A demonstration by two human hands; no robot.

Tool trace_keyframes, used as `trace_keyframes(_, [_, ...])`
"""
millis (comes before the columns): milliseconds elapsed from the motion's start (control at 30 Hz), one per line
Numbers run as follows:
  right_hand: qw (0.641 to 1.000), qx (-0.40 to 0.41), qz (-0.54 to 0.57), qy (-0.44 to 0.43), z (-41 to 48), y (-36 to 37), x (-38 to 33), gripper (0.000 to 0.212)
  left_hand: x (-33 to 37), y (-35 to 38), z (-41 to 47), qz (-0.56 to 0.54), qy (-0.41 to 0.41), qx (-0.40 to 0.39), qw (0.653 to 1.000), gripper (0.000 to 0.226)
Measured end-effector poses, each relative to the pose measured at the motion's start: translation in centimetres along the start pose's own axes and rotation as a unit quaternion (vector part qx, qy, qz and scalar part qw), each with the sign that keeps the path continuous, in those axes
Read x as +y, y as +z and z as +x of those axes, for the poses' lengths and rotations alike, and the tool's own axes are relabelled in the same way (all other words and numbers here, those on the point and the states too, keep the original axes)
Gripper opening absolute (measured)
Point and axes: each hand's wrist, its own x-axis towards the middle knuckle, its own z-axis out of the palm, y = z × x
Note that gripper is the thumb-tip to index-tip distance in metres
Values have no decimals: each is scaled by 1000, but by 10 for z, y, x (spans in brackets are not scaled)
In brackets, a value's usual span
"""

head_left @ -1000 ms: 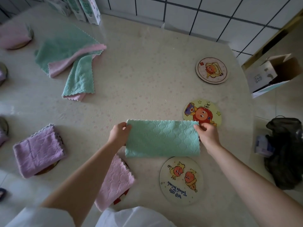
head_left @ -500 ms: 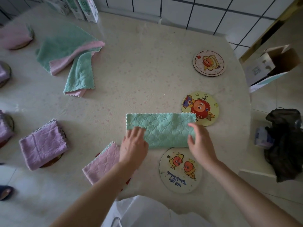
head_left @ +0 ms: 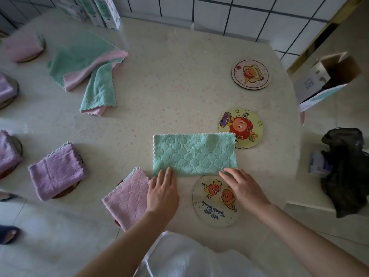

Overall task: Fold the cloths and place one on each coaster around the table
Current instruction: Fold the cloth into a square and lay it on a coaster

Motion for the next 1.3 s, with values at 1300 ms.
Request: trace_keyframes(1300, [973,-9,206,-103,39,-34,-62,37,-24,17,37,-129,305,62,941,44])
